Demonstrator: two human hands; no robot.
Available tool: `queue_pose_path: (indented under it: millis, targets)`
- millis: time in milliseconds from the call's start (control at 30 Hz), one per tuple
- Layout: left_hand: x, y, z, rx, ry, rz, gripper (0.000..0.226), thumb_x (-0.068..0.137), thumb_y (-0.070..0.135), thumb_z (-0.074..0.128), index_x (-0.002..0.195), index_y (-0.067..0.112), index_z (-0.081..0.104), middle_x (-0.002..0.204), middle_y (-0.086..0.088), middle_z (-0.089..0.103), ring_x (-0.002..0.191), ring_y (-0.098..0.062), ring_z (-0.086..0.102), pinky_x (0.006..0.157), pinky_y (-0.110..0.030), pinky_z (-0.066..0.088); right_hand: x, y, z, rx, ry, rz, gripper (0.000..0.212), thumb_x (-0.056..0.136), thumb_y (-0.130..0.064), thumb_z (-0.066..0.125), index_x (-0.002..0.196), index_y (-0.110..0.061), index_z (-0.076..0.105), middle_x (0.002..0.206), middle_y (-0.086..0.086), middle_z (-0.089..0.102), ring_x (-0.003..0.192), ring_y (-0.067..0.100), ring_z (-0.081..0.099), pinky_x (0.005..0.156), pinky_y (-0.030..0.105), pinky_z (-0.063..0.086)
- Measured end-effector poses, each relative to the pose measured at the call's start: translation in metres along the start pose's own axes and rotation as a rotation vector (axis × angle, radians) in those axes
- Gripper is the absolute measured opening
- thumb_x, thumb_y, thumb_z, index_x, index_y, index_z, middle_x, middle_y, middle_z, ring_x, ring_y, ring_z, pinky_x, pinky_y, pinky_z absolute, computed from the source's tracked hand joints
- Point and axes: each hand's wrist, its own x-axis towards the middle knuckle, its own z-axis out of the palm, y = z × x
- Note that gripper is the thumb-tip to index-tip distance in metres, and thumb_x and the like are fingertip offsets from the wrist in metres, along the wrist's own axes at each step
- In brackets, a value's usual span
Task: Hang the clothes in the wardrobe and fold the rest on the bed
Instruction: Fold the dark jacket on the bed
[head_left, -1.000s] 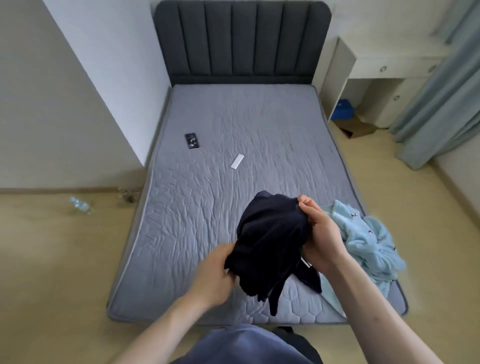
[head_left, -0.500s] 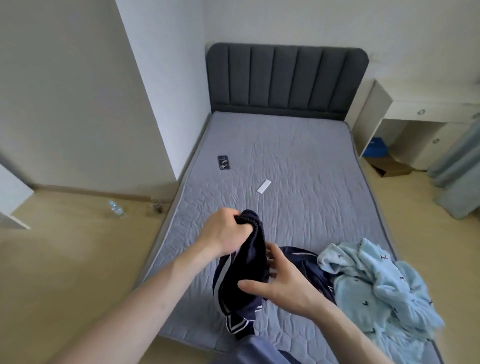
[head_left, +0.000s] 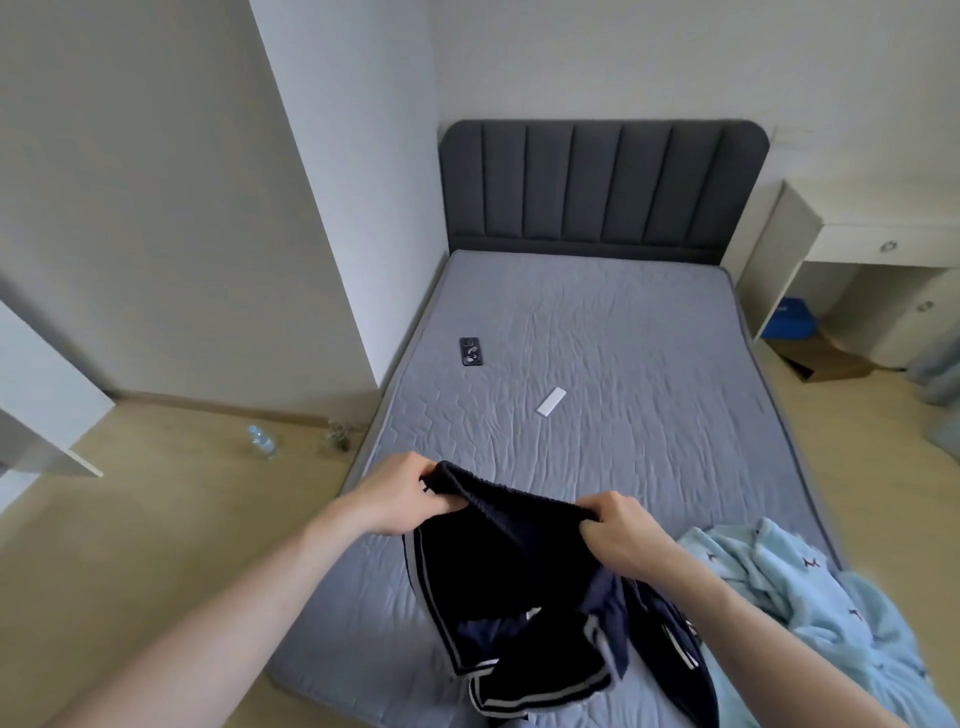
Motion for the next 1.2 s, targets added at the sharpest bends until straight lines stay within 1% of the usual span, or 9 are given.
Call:
queue_pose_path:
  millis: [167, 300, 400, 500, 633, 767, 867, 1000, 1200]
  targets:
    - [0.009, -0.023, 0.008, -0.245, 0.002, -0.071, 0.049, 0.079, 0.074, 0.065, 0.090, 0.028, 0.076, 0.084, 0.009, 0.077, 0.076, -0.008, 0.073, 0.068, -0.026, 0.052, 0.018, -0.013, 0.008, -0.021, -0.146, -0.023, 0.022, 0.090, -0.017, 0.046, 0.095, -0.015, 0.067, 0.095, 0.001, 0.071, 0.095, 0.022, 0.066, 0.084, 0.036, 0.051]
    - [0.022, -0.040, -0.008, -0.462, 0.088, -0.140, 0.050, 0.076, 0.065, 0.075, 0.062, 0.020, 0.057, 0.063, 0.000, 0.057, 0.060, -0.017, 0.058, 0.064, -0.033, 0.037, 0.024, -0.035, 0.033, 0.070, -0.151, -0.122, 0.021, 0.093, -0.049, 0.050, 0.093, -0.032, 0.061, 0.091, -0.015, 0.071, 0.095, 0.009, 0.068, 0.080, 0.023, 0.050]
    - [0.029, -0.052, -0.030, -0.445, 0.072, -0.177, 0.049, 0.073, 0.067, 0.073, 0.056, 0.025, 0.054, 0.060, 0.005, 0.057, 0.057, -0.014, 0.059, 0.063, -0.032, 0.038, 0.028, -0.052, 0.046, 0.109, -0.074, -0.137, 0.072, 0.064, -0.094, 0.064, 0.108, -0.037, 0.059, 0.097, -0.023, 0.072, 0.091, -0.007, 0.067, 0.078, 0.017, 0.051]
    - [0.031, -0.062, -0.051, -0.508, 0.037, -0.187, 0.047, 0.073, 0.067, 0.072, 0.063, 0.021, 0.064, 0.070, 0.003, 0.068, 0.068, -0.013, 0.067, 0.075, -0.035, 0.047, 0.040, -0.080, 0.061, 0.063, -0.001, -0.121, 0.094, 0.045, -0.094, 0.075, 0.113, -0.037, 0.044, 0.101, -0.018, 0.067, 0.091, -0.003, 0.065, 0.072, 0.020, 0.049]
    - [0.027, -0.055, -0.077, -0.652, -0.067, -0.083, 0.052, 0.088, 0.053, 0.068, 0.092, 0.002, 0.077, 0.098, -0.009, 0.079, 0.098, -0.024, 0.075, 0.106, -0.048, 0.050, 0.058, -0.126, 0.094, 0.147, 0.059, -0.123, 0.124, 0.045, -0.081, 0.085, 0.146, -0.042, 0.026, 0.135, -0.022, 0.040, 0.122, 0.001, 0.047, 0.101, 0.028, 0.047]
    - [0.021, -0.047, -0.103, -0.599, -0.137, 0.040, 0.061, 0.091, 0.053, 0.066, 0.094, -0.009, 0.067, 0.099, -0.023, 0.075, 0.100, -0.038, 0.071, 0.103, -0.054, 0.049, 0.078, -0.152, 0.128, 0.235, 0.148, -0.051, 0.067, 0.059, -0.046, 0.077, 0.116, -0.041, 0.044, 0.114, -0.020, 0.054, 0.101, 0.005, 0.058, 0.082, 0.029, 0.054]
    - [0.021, -0.056, -0.121, -0.527, -0.145, 0.122, 0.053, 0.093, 0.047, 0.068, 0.066, 0.003, 0.052, 0.067, -0.015, 0.060, 0.064, -0.030, 0.059, 0.071, -0.041, 0.045, 0.091, -0.154, 0.136, 0.251, 0.184, -0.002, 0.034, 0.063, -0.024, 0.063, 0.093, -0.036, 0.051, 0.088, -0.011, 0.065, 0.077, 0.008, 0.064, 0.063, 0.028, 0.050]
    - [0.031, -0.094, -0.133, -0.369, -0.058, 0.104, 0.057, 0.089, 0.052, 0.068, 0.053, 0.021, 0.037, 0.049, 0.008, 0.037, 0.044, -0.012, 0.034, 0.053, -0.031, 0.026, 0.101, -0.139, 0.133, 0.088, 0.223, 0.103, 0.028, 0.062, -0.016, 0.046, 0.080, -0.032, 0.060, 0.068, -0.007, 0.067, 0.063, 0.014, 0.062, 0.055, 0.033, 0.049]
    - [0.059, -0.185, -0.113, 0.232, 0.060, 0.036, 0.054, 0.077, 0.082, 0.050, 0.065, 0.030, 0.054, 0.061, 0.010, 0.059, 0.060, -0.007, 0.056, 0.054, -0.030, 0.038, 0.113, -0.115, 0.132, -0.188, 0.079, 0.169, 0.026, 0.073, -0.016, 0.048, 0.086, -0.028, 0.067, 0.080, -0.005, 0.067, 0.082, 0.022, 0.066, 0.060, 0.031, 0.045]
